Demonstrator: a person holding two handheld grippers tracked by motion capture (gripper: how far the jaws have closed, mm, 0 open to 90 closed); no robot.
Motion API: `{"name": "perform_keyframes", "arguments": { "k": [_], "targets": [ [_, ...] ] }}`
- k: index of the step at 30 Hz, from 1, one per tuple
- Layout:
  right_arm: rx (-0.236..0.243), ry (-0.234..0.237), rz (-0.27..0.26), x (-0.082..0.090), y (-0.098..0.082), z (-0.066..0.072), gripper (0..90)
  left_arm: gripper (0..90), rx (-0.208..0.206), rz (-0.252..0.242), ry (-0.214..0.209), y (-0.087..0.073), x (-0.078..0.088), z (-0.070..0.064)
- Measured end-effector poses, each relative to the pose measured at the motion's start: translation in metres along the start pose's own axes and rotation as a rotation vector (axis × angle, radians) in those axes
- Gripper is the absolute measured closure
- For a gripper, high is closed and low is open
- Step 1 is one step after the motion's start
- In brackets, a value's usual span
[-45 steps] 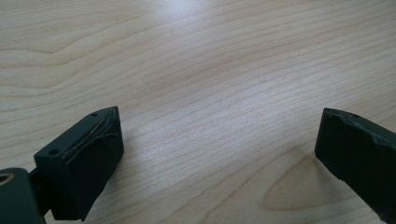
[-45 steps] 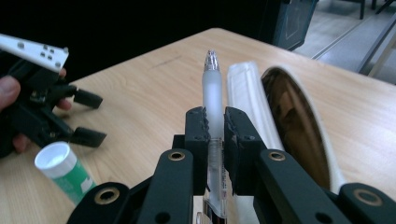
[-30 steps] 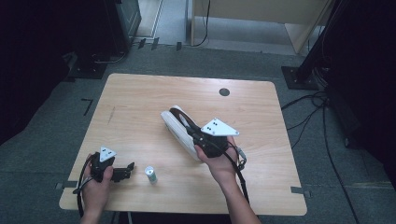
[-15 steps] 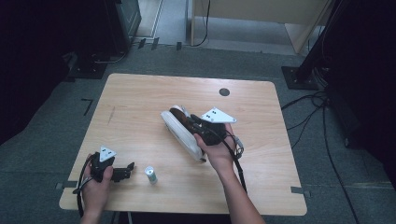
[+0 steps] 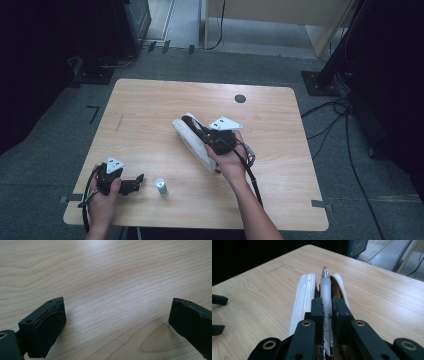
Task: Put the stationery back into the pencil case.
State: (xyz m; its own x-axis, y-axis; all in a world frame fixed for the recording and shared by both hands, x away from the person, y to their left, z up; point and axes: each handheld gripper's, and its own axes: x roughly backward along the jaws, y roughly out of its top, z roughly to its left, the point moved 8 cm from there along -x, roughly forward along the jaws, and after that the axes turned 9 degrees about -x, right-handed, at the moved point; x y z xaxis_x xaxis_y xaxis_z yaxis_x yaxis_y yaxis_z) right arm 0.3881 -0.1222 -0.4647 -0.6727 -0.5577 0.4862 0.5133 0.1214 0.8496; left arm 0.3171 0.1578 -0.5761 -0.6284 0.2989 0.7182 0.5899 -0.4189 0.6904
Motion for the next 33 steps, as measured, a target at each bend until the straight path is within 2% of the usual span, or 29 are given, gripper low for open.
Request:
{"name": "perform_keyframes", "arguments": {
  "k": [10, 14, 15, 23, 31, 33],
  "targets": [
    [-0.014, -0.004, 0.052, -0.011, -0.013, -0.002, 80.8, 1.4, -0.003, 0.002, 0.002, 0.0, 0.0, 0.0],
    [0.003, -0.016, 0.084, -0.015, -0.02, -0.002, 80.8, 1.4, -0.001, 0.001, 0.001, 0.0, 0.0, 0.0],
    [0.031, -0.03, 0.1, -0.017, -0.022, -0.002, 80.8, 1.4, -0.001, 0.002, 0.002, 0.0, 0.0, 0.0],
    [0.076, -0.027, 0.149, -0.021, -0.027, 0.001, 80.7, 1.4, -0.003, 0.003, 0.003, 0.0, 0.0, 0.0],
    [0.116, -0.087, 0.201, -0.027, -0.035, 0.001, 80.7, 1.4, -0.008, 0.005, 0.005, 0.0, 0.0, -0.001],
    [0.117, -0.088, 0.205, -0.028, -0.036, 0.002, 80.7, 1.4, -0.007, 0.004, 0.004, 0.0, 0.0, -0.001]
  ]
}}
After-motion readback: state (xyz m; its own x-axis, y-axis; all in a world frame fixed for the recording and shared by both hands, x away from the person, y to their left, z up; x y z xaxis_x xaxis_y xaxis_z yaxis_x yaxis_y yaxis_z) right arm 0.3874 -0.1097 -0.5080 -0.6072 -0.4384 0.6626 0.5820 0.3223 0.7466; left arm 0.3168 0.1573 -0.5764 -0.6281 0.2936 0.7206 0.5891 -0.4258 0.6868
